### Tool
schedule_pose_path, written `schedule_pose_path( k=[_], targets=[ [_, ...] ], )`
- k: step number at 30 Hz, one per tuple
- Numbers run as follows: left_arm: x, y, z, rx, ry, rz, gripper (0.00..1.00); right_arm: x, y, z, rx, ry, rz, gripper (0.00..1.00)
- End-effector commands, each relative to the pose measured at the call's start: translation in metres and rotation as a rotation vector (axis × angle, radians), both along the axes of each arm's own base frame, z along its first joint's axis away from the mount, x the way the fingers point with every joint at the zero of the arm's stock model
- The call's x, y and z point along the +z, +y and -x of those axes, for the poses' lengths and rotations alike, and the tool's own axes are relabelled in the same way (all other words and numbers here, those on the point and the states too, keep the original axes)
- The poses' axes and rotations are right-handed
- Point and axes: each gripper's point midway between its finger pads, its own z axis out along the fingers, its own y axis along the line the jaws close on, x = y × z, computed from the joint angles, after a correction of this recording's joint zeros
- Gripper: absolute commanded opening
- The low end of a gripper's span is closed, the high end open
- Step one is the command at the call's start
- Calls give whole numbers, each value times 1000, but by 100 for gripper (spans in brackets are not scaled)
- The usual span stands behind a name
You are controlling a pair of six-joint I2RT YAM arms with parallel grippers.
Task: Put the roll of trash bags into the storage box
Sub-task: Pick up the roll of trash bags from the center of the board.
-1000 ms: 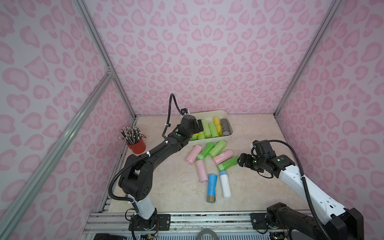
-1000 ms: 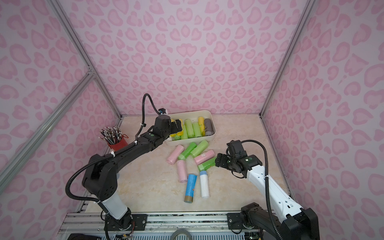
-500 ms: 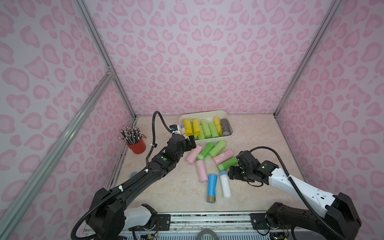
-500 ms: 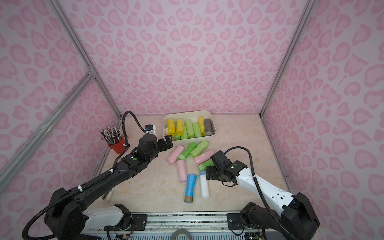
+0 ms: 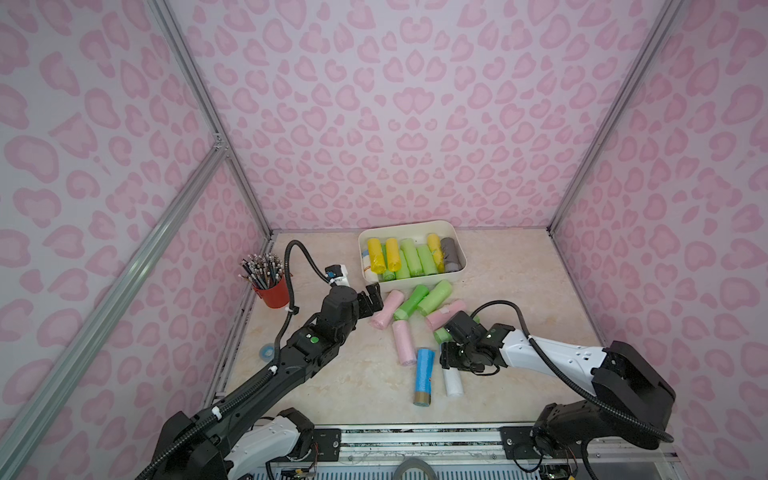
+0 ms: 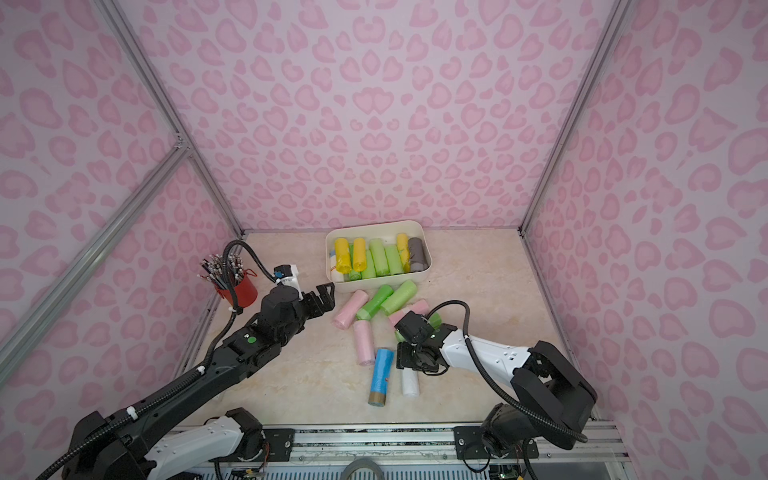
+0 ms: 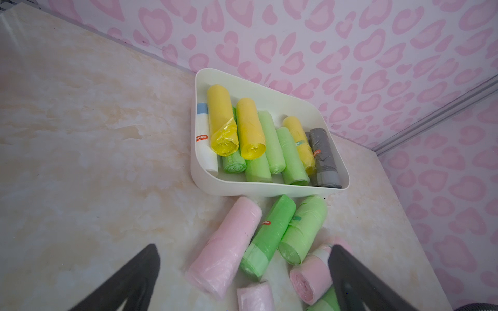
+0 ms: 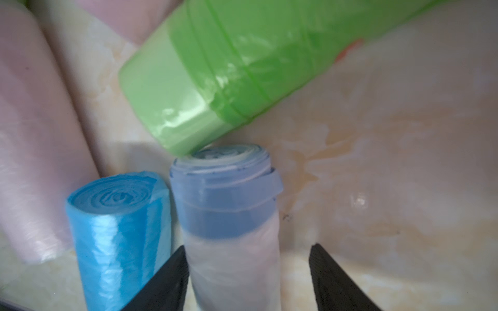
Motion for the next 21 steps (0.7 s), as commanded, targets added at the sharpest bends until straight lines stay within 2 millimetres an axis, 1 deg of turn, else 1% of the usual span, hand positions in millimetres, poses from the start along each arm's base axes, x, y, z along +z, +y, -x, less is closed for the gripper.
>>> schedule_pose_path(
  k=[1,6,8,10,14,18,21],
  targets=[
    [5,-4,2,-17,-6,32,100,-4,-4,-4,-35,-18,29,71],
    [0,-5,3,-22,3,38,100,-12,-10,-3,-41,-10,60,65],
    [-3,-6,2,-21,10,39,100,-14,-12,-3,-43,-12,71,64],
    [-4,-8,2,-31,18,37,100,-14,-13,-3,-45,-15,74,61],
    [-6,-8,3,-31,18,38,100,-16,-16,-3,-50,-18,87,59],
    [-4,-7,4,-31,13,39,100,-18,-19,-4,-53,-18,105,58],
    [-1,-6,6,-32,4,43,100,-18,-18,-4,-50,-10,114,52]
  ],
)
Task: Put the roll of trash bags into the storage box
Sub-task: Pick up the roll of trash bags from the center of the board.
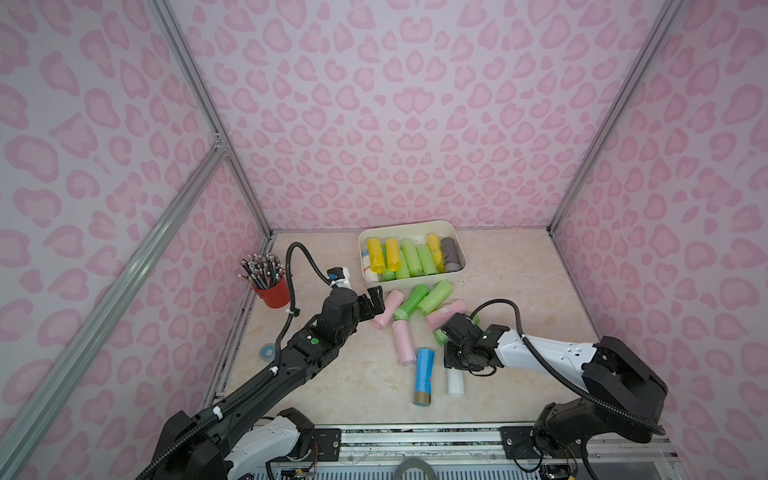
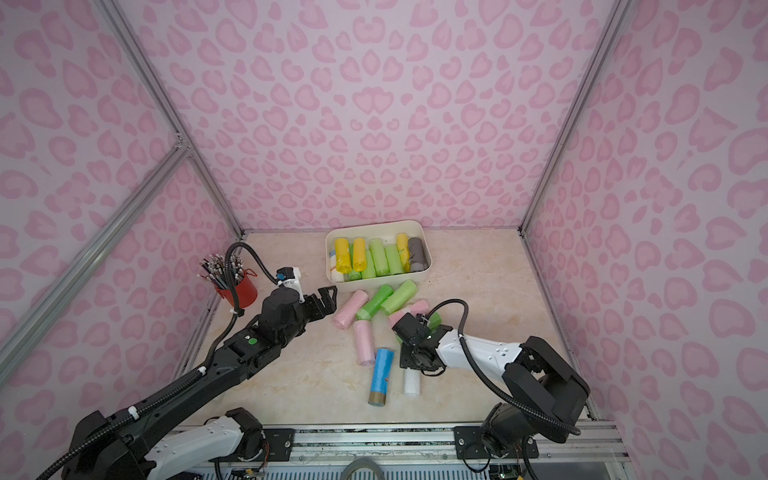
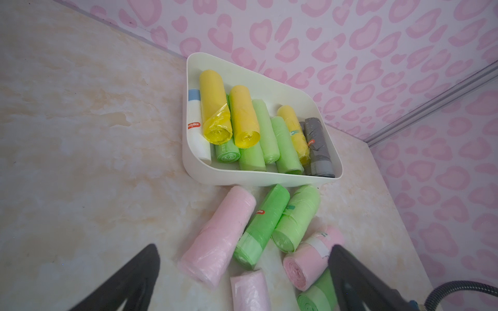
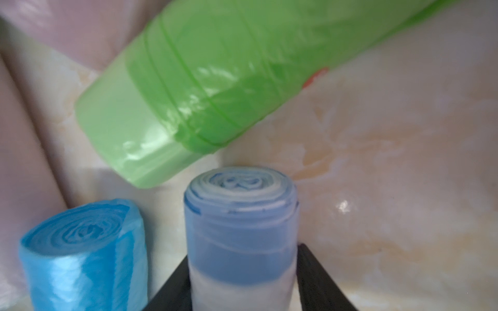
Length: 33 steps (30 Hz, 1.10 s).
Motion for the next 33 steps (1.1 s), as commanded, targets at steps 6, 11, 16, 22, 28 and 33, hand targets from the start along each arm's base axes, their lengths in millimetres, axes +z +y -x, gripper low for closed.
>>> schedule_pose_path(
  k=[6,11,16,22,28,33],
  targets=[
    [3,1,0,2,-14,7,100,5,-10,4,-14,6,39,43],
    [-7,1,3,-3,9,3,100,20,-8,-1,-22,-35,5,39],
    [-8,1,2,1,11,7,100,29,-1,-4,-11,-42,-31,35],
    [-10,1,-2,10,13,-11,100,39,7,-10,0,-58,-57,30],
    [-13,3,-4,27,16,-27,100,49,15,-19,15,-60,-93,27],
    [-10,7,-5,44,7,-43,100,64,22,-28,25,-86,-132,26]
  ],
)
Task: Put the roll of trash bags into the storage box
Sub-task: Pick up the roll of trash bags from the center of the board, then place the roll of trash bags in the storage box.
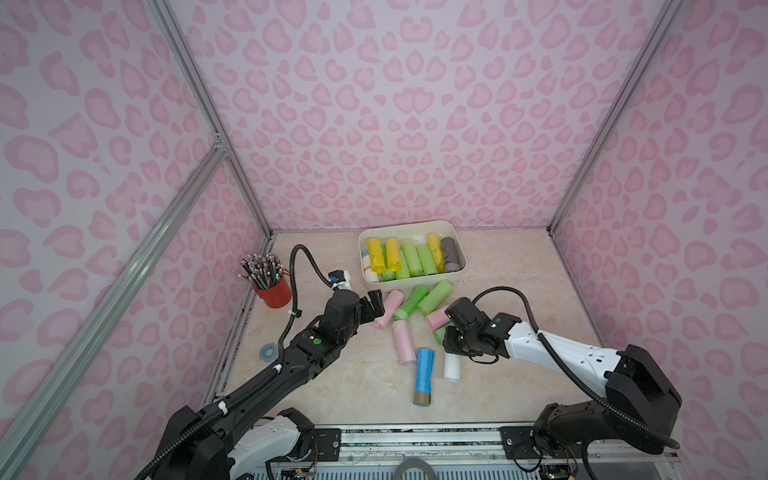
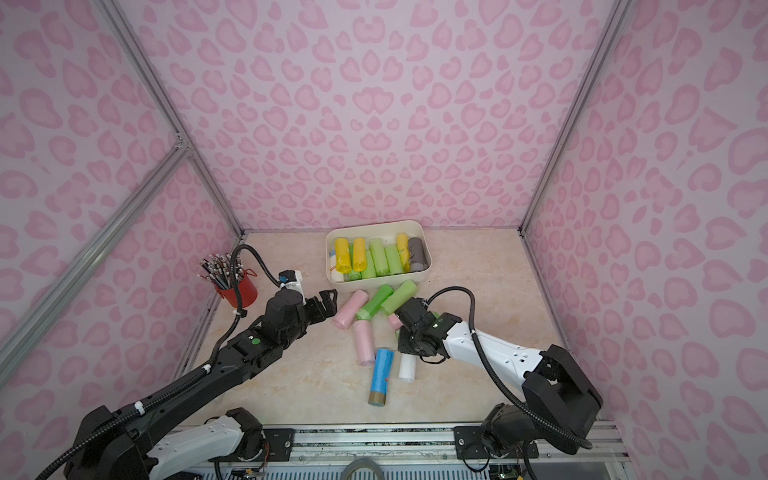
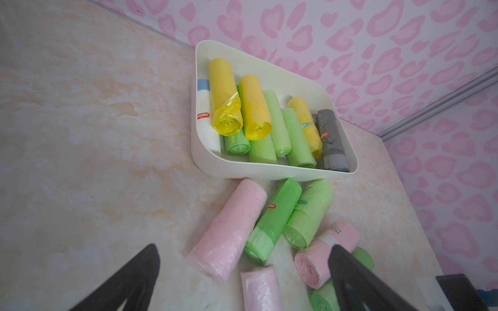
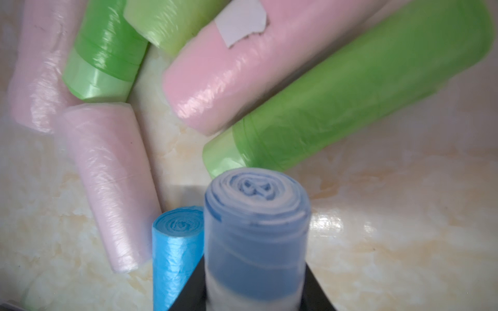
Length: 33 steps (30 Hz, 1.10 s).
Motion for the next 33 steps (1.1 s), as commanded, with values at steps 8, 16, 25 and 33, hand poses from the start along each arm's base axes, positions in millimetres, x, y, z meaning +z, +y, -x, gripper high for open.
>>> schedule_pose_path(
  k=[8,16,25,33],
  targets=[
    [13,8,-6,41,-46,-21,100,24,9,-18,14,-18,-77,25],
    [37,1,-16,28,-57,-16,100,53,1,-79,-51,-73,-130,25],
    [45,-2,-31,33,-57,-45,100,71,1,-205,-15,-212,-32,25],
    [34,-9,-34,17,-18,-38,100,46,33,-276,128,-215,-13,26]
  ],
)
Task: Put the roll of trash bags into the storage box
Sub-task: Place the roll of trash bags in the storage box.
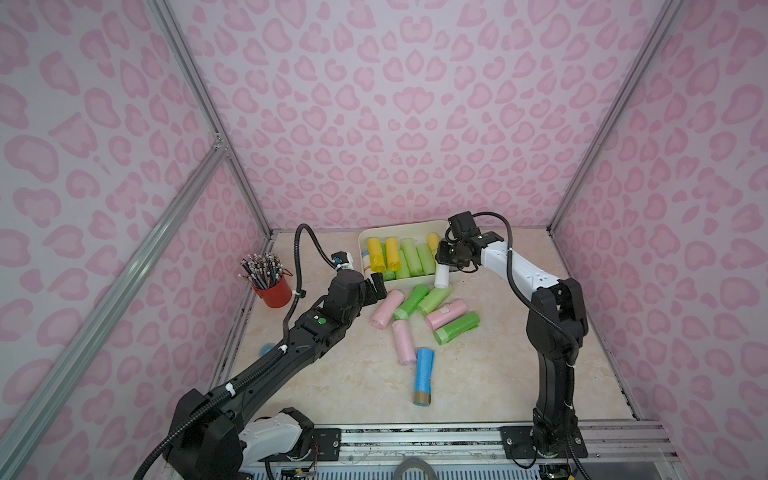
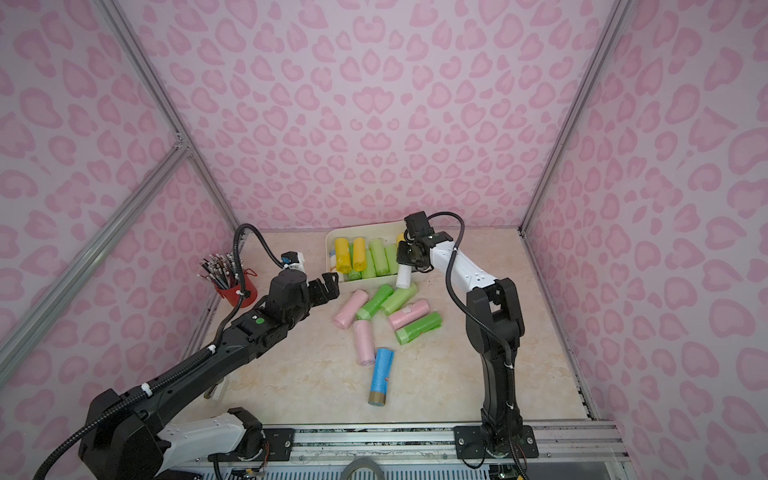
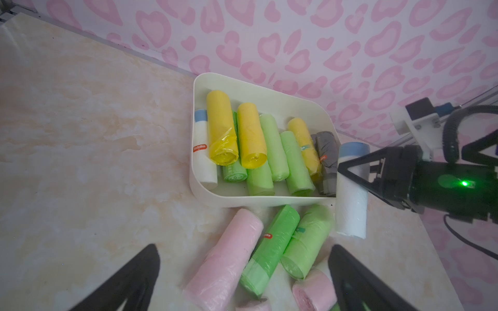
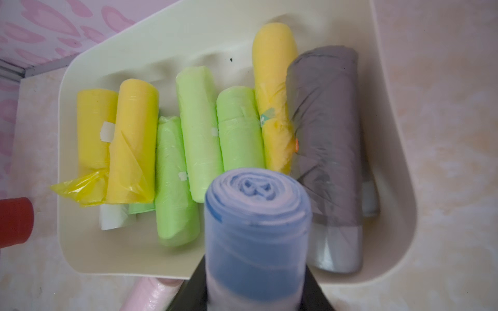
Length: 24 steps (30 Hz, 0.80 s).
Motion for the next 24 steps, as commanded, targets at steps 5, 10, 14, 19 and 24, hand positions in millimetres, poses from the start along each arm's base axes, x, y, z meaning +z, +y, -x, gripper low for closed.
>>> schedule_pose_path(
  k=[5,10,14,19,24],
  targets=[
    [3,-6,-7,2,8,10,100,-28,16,-32,89,16,50,26],
    [-1,-12,-12,-7,32,3,100,-38,11,-56,53,15,72,25],
    [-2,-14,-12,-2,41,-2,100,-41,2,-69,10,15,54,25],
    [-4,-14,-11,7,47,-4,100,-44,1,-83,-10,6,25,26],
    [-7,-16,-11,10,59,-9,100,-36,6,-94,1,-35,8,29]
  ],
)
